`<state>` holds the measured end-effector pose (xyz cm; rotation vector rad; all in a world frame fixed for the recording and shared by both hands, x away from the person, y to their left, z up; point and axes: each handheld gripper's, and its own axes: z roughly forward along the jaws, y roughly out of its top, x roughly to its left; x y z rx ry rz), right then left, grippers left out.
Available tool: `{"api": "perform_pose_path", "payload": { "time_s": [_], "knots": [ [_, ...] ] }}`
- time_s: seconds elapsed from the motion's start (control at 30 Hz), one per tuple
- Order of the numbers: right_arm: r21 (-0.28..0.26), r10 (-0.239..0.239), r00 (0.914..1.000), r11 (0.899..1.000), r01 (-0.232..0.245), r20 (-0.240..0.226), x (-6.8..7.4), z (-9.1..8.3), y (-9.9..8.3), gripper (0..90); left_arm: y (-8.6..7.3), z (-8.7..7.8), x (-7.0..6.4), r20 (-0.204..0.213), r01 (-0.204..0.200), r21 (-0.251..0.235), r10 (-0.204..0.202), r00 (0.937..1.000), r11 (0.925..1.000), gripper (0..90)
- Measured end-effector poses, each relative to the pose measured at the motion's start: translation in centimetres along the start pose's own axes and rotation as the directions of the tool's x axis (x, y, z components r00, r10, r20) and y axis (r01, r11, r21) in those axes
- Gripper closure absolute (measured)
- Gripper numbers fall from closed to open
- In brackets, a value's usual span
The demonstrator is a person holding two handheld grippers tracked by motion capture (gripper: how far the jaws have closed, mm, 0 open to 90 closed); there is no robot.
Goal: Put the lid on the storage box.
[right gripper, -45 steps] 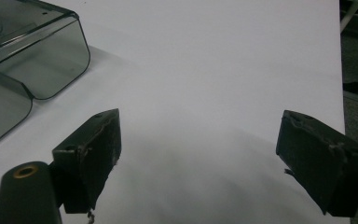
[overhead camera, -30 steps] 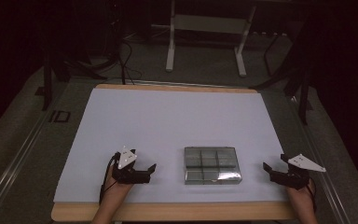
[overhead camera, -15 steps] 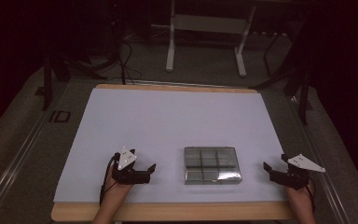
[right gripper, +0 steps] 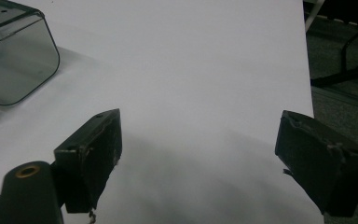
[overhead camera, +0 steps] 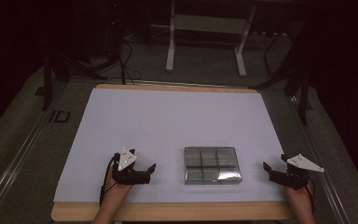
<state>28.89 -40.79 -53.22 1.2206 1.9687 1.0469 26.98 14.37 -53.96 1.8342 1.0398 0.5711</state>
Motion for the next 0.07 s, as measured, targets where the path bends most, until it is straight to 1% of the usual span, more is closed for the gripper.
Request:
{"api": "perform_pose_path", "payload": {
  "time_s": [0.07],
  "knots": [
    [0.000, 0.001, 1.0000, 1.000, -0.001, -0.001, -0.03, 0.00, 0.00, 14.7, 0.00, -0.01, 0.02, -0.001, 0.002, -0.002, -0.002, 1.0000, 1.0000, 2.6]
  ]
}}
